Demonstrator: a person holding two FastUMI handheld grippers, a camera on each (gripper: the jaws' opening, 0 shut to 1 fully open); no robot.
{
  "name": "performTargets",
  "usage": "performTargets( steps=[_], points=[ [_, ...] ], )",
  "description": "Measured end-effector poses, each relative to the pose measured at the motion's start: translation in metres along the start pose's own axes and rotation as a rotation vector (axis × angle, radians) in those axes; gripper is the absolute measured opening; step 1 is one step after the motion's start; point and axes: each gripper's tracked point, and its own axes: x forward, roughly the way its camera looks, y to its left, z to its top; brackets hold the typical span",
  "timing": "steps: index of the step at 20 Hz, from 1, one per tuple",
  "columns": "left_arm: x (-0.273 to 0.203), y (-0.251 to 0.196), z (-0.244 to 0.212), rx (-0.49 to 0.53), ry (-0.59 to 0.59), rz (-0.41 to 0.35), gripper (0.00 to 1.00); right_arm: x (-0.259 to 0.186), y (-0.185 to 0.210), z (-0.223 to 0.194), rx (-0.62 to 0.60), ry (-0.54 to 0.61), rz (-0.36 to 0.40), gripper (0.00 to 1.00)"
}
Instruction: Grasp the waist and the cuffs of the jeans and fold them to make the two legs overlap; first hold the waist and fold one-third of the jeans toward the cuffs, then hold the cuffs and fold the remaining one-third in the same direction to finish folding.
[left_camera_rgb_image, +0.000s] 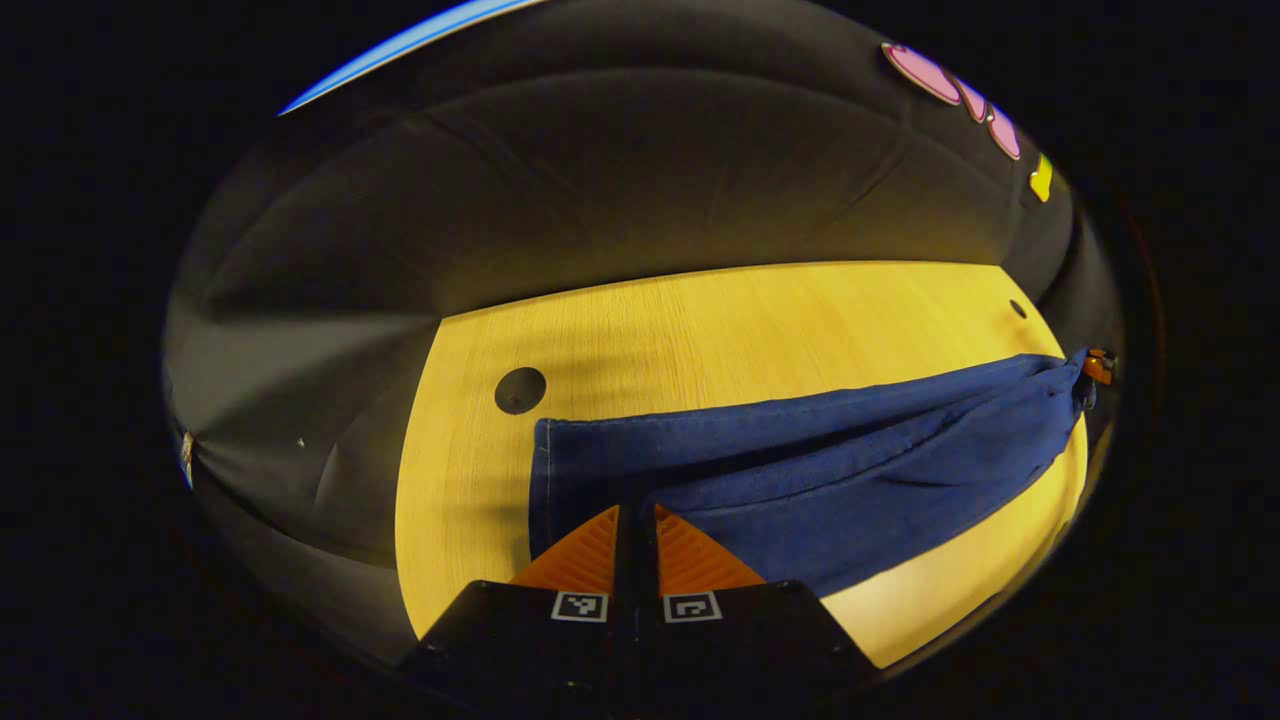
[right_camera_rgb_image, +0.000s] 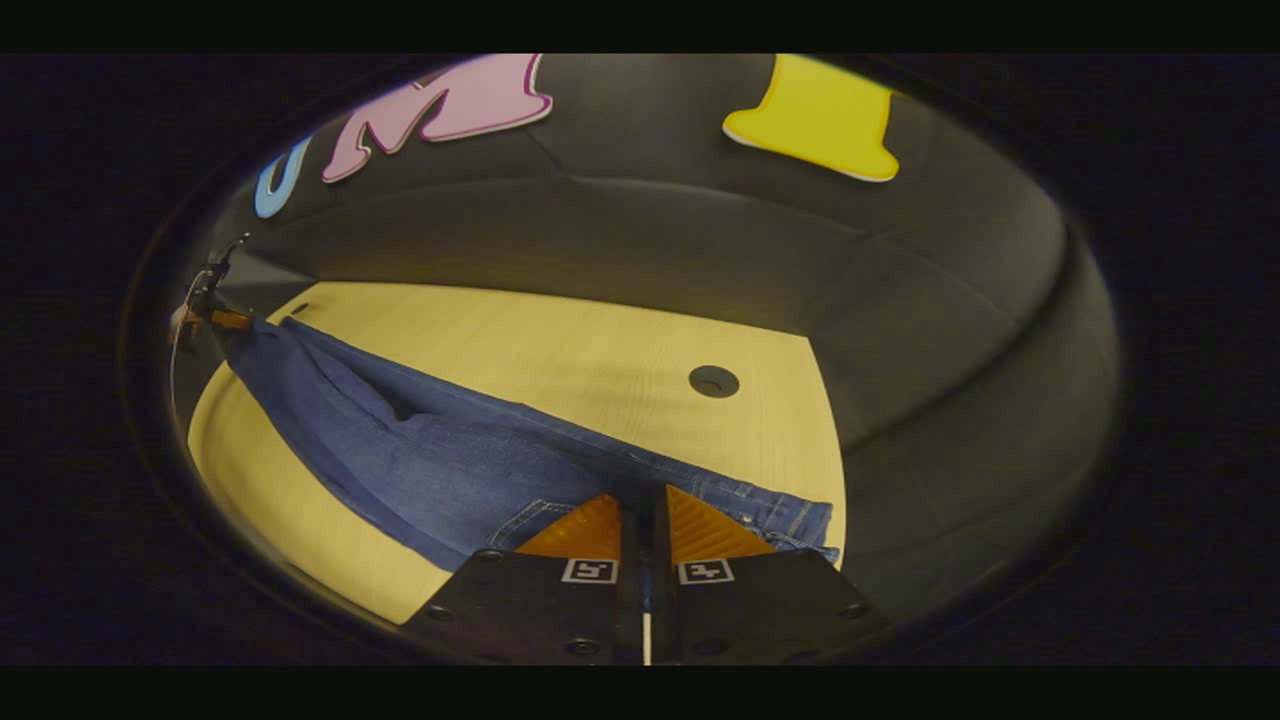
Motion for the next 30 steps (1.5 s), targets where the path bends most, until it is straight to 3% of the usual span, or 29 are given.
performTargets(
  steps=[2,3,4,5,6,7,9,11,12,16,21,25,27,30],
  points=[
    [0.007,-0.001,0.003,0.005,-0.012,0.045,0.07,0.021,0.001,-0.006,-0.035,0.015,-0.020,0.07],
    [0.009,0.000,0.008,0.005,-0.038,0.060,0.16,0.028,0.001,-0.010,-0.055,0.023,-0.032,0.07],
    [0.008,-0.002,0.013,0.001,-0.066,0.043,0.40,0.033,0.001,-0.013,-0.080,0.024,-0.038,0.02],
    [0.007,-0.001,0.015,0.002,-0.086,0.037,0.63,0.038,0.003,-0.015,-0.096,0.025,-0.025,0.14],
    [0.004,-0.001,0.019,0.006,-0.105,0.032,0.70,0.042,0.007,-0.018,-0.098,0.030,-0.007,0.18],
    [-0.001,0.000,0.022,0.013,-0.126,0.031,0.89,0.040,0.012,-0.020,-0.083,0.031,0.017,0.34],
    [-0.012,0.002,0.028,0.030,-0.166,0.043,0.98,0.037,0.013,-0.012,-0.072,0.009,0.019,0.66],
    [-0.029,-0.008,0.038,0.057,-0.222,0.029,0.99,0.027,0.012,-0.002,-0.065,-0.027,0.013,0.96],
    [-0.036,-0.009,0.042,0.074,-0.247,0.027,0.98,0.019,0.008,0.005,-0.066,-0.052,0.005,1.00],
    [-0.081,-0.035,0.057,0.094,-0.355,-0.013,0.98,-0.021,-0.017,0.030,-0.048,-0.142,-0.050,0.97],
    [-0.154,-0.085,0.059,0.038,-0.474,-0.141,0.99,-0.065,-0.060,0.009,0.171,-0.107,-0.086,0.97],
    [-0.191,-0.111,0.043,0.073,-0.518,-0.192,0.98,-0.079,-0.099,-0.036,0.480,-0.036,-0.145,0.98],
    [-0.199,-0.119,0.029,0.103,-0.503,-0.198,0.98,-0.076,-0.105,-0.065,0.668,0.017,-0.147,0.98],
    [-0.199,-0.122,0.013,0.133,-0.477,-0.189,0.98,-0.068,-0.104,-0.102,0.860,0.116,-0.165,0.98]
  ],
)
